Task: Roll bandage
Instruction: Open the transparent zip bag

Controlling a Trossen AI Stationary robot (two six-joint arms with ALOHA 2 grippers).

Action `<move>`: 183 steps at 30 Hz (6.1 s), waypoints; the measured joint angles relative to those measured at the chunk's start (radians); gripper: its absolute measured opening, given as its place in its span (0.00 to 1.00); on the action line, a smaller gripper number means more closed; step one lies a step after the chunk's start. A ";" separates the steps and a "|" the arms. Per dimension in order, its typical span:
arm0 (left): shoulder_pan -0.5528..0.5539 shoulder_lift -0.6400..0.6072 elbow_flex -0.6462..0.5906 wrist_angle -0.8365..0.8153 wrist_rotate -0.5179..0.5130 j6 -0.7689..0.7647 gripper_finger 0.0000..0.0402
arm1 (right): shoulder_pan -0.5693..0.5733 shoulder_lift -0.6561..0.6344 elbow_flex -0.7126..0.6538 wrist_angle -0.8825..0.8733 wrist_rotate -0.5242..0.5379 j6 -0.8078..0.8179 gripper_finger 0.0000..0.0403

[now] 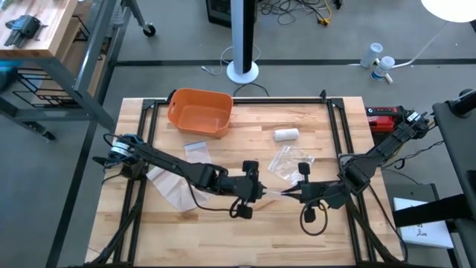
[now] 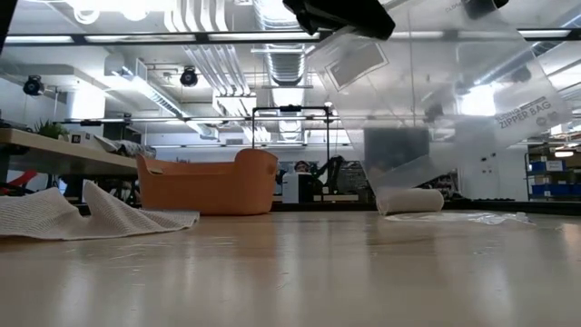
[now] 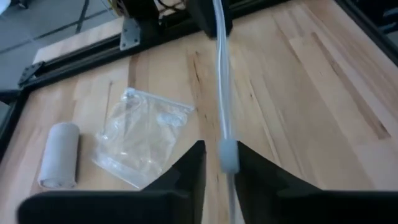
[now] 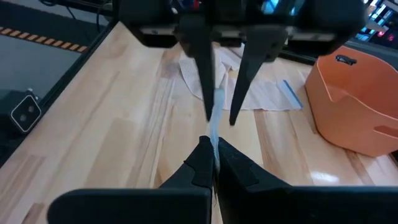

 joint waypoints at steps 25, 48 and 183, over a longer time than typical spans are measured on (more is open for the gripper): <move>-0.001 0.000 0.002 0.021 -0.003 0.057 0.03 | 0.004 -0.010 0.000 -0.008 -0.001 0.018 0.00; -0.001 -0.015 -0.003 -0.105 -0.010 -0.012 0.03 | 0.069 -0.142 0.000 -0.122 -0.008 0.090 0.00; 0.006 0.008 -0.009 0.268 0.188 -0.031 0.16 | 0.201 0.006 0.164 -0.367 0.040 -0.065 0.00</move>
